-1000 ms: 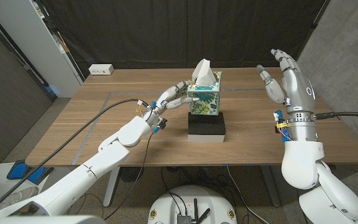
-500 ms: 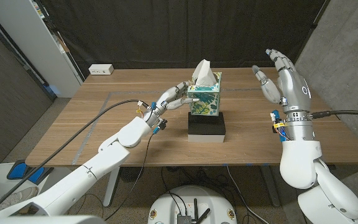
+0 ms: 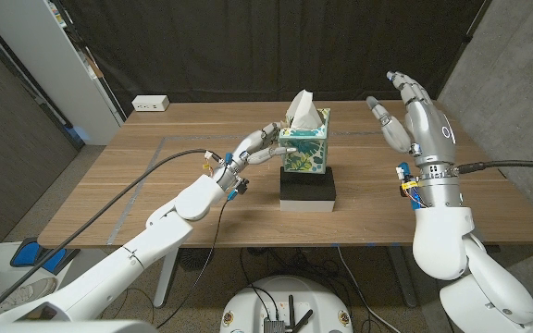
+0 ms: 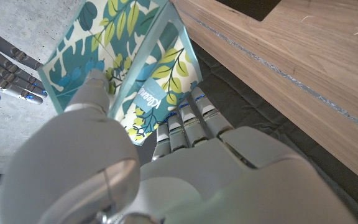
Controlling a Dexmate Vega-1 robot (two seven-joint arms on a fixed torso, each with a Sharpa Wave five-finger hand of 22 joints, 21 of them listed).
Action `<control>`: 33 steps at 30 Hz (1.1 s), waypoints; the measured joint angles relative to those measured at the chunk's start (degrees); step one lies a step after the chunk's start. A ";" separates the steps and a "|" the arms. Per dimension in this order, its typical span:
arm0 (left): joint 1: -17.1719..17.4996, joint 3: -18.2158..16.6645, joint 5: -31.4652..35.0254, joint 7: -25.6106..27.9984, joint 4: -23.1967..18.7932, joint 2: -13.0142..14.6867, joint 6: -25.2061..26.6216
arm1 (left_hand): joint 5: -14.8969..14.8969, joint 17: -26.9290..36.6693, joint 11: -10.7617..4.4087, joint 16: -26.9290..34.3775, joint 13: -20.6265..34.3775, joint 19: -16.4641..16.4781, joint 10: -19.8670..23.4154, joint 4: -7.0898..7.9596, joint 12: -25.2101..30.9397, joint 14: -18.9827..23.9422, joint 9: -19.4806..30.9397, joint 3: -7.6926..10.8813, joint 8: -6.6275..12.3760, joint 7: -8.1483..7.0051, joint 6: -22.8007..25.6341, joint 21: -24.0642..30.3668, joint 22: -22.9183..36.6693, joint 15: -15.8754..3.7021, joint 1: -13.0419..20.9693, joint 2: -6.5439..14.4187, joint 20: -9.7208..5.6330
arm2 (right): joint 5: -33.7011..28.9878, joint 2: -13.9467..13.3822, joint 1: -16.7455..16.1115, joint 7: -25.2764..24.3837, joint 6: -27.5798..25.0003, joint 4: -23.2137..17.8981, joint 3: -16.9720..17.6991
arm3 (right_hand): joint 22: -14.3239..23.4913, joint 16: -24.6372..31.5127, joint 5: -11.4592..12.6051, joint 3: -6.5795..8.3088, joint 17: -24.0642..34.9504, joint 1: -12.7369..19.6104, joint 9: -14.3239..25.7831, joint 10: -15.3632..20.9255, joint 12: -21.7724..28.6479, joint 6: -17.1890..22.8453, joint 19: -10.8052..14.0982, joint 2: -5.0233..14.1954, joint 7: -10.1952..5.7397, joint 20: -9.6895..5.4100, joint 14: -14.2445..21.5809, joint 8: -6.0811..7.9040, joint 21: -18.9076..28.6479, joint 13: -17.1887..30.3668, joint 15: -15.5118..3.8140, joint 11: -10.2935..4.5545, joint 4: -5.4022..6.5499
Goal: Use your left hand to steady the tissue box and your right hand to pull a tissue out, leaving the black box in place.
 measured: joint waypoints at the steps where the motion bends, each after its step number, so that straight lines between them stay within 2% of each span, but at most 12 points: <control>1: 0.03 0.00 -0.02 0.00 -0.01 0.01 0.00 | 0.00 0.00 0.00 0.00 0.00 0.00 0.00 0.00 0.00 0.00 0.00 0.00 0.00 -0.09 -0.09 0.00 0.01 0.00 0.00 0.00 0.00 | 0.02 -0.01 0.04 0.04 -0.01 -0.04 -0.05 | 0.00 0.00 0.00 0.00 0.13 0.00 0.00 0.00 0.00 0.00 0.00 0.00 0.00 0.00 0.00 0.00 0.00 0.00 0.00 0.00 0.00; 17: 0.78 0.01 -0.50 -0.39 -0.25 0.14 -0.66 | 0.00 -0.01 0.00 0.00 -0.01 0.00 0.00 0.00 0.01 0.00 0.04 0.00 -0.03 -0.09 -0.10 0.00 0.03 0.00 -0.26 -0.19 0.00 | 0.48 -1.21 1.02 3.57 -1.78 -1.72 -1.84 | 0.00 0.00 0.00 -0.80 0.19 -0.53 -0.01 0.00 0.00 0.00 -0.32 -0.53 0.00 0.32 -0.22 0.00 0.00 0.00 0.22 0.00 0.31; 23: 0.97 0.02 -0.44 -0.41 -0.29 0.16 -1.17 | -0.06 -0.01 0.00 0.00 -0.01 0.00 0.00 -0.01 0.01 0.00 0.04 -0.01 -0.17 0.01 -0.19 0.00 0.03 0.00 -0.77 -0.13 0.00 | 0.33 -1.74 1.18 4.15 -2.06 -2.24 -2.52 | 0.00 0.00 0.00 -0.97 0.19 -0.54 -0.01 0.00 0.00 0.32 -0.32 -0.54 -0.32 0.31 -0.53 0.00 0.00 -0.01 0.53 0.00 0.14; 25: 1.09 0.02 -0.31 -0.42 -0.31 0.17 -1.42 | -0.17 -0.02 0.00 0.00 -0.01 0.00 0.00 -0.01 0.02 0.00 0.04 -0.01 -0.13 0.01 -0.19 0.00 0.03 0.00 -0.77 -0.13 0.00 | -0.13 -1.93 1.24 4.38 -2.16 -2.45 -2.78 | -0.01 0.00 0.00 -0.96 0.19 -1.21 -0.01 0.00 0.00 0.53 -0.32 -1.21 -0.10 0.31 -0.53 0.00 0.00 -0.01 0.53 0.00 0.14; 27: 1.15 0.02 -0.24 -0.42 -0.31 0.18 -1.59 | -0.17 -0.02 0.00 0.00 -0.01 0.00 0.00 -0.01 0.04 0.00 0.04 -0.01 0.03 0.01 -0.19 0.00 0.03 0.00 -0.77 -0.13 0.00 | -0.50 -2.17 1.30 4.55 -2.21 -2.71 -3.07 | -0.01 0.00 0.00 -1.19 0.19 -1.21 -0.01 0.00 0.00 0.81 -0.32 -1.21 -0.19 0.31 -0.53 0.43 0.00 -0.01 0.53 0.00 -0.08; 33: 1.31 -0.02 0.03 -0.45 -0.34 0.25 -2.12 | -0.17 -0.02 0.00 0.00 -0.01 -0.23 0.00 -0.01 0.04 0.00 0.04 -0.01 0.03 0.01 -0.19 0.00 0.03 0.00 -0.77 -0.13 -0.23 | -1.30 -2.78 1.58 5.38 -2.30 -3.31 -3.68 | -0.01 0.00 0.40 -1.34 0.19 -1.21 0.29 -0.32 0.00 1.57 -0.32 -1.21 0.33 0.31 -0.73 0.44 0.00 -0.01 0.73 0.32 -0.24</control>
